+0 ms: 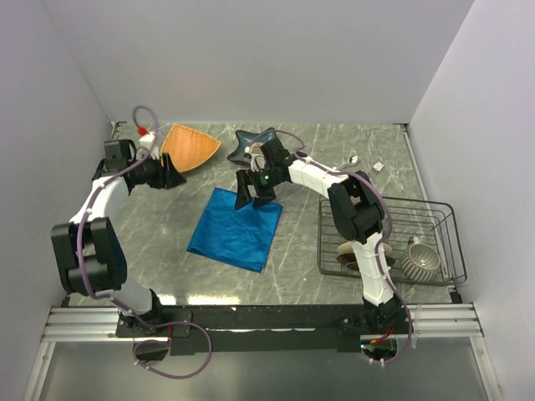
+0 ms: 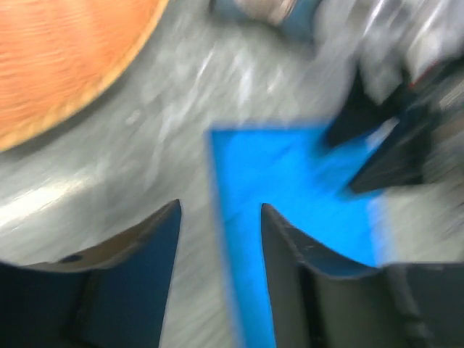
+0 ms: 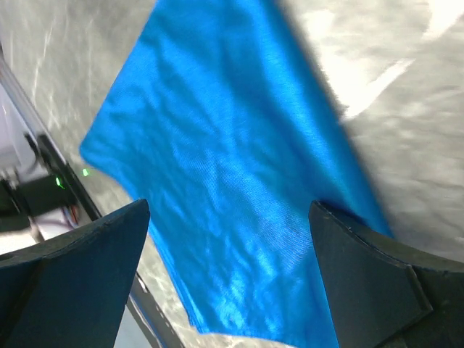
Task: Fold the napkin into a case and place the utensils inside
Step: Smooth out the square-folded napkin at the center of the board.
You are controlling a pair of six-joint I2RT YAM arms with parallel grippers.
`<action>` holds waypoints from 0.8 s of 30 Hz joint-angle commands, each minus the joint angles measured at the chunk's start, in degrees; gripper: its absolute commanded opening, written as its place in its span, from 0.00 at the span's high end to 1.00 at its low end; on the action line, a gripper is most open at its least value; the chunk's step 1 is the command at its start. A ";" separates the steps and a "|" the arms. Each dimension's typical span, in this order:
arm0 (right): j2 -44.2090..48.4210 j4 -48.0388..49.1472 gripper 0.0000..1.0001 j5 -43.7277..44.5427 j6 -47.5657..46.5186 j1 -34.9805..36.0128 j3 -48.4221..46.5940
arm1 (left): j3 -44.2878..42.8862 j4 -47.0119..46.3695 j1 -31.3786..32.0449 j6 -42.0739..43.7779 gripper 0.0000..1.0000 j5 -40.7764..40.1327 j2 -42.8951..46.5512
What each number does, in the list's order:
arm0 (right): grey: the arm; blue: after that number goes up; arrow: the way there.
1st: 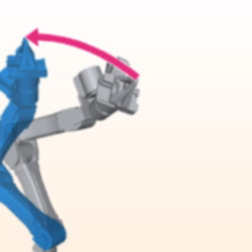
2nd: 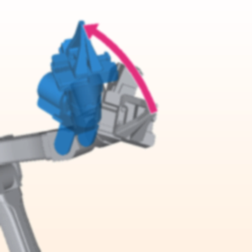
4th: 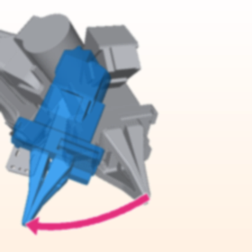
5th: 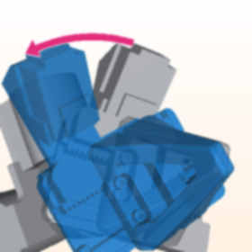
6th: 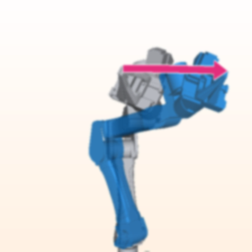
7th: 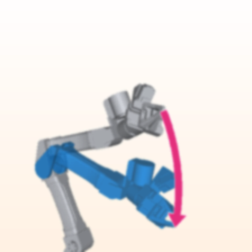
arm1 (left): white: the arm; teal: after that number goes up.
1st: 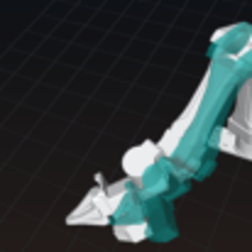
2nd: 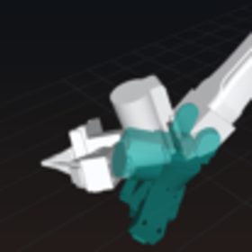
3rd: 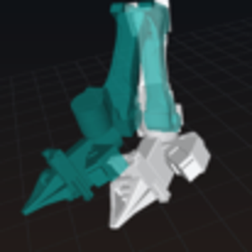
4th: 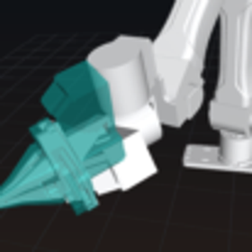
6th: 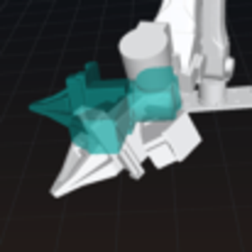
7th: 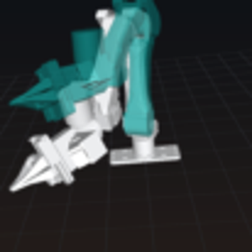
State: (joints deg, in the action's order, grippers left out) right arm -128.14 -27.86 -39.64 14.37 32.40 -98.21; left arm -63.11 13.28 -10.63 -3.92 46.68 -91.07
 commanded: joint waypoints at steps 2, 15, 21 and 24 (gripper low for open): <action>8.40 -2.12 0.04 -5.79 -3.49 1.35 0.73 | 3.16 27.93 1.14 48.60 0.58 -11.95 4.85; 22.58 -6.14 0.41 5.44 -2.06 -1.64 15.60 | 13.44 22.59 13.60 55.25 0.81 -20.83 0.55; 22.58 -8.61 0.42 10.54 -4.61 -4.28 15.42 | 17.14 21.09 22.21 54.47 0.83 -22.68 2.11; 21.61 -9.14 0.42 10.72 -5.93 -5.16 14.46 | 16.97 20.47 27.23 51.92 0.83 -21.55 3.61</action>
State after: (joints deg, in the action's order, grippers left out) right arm -106.48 -35.29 -31.83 11.18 28.38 -82.39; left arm -47.90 34.70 10.35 48.82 22.55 -88.58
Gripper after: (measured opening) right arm 0.579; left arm 0.171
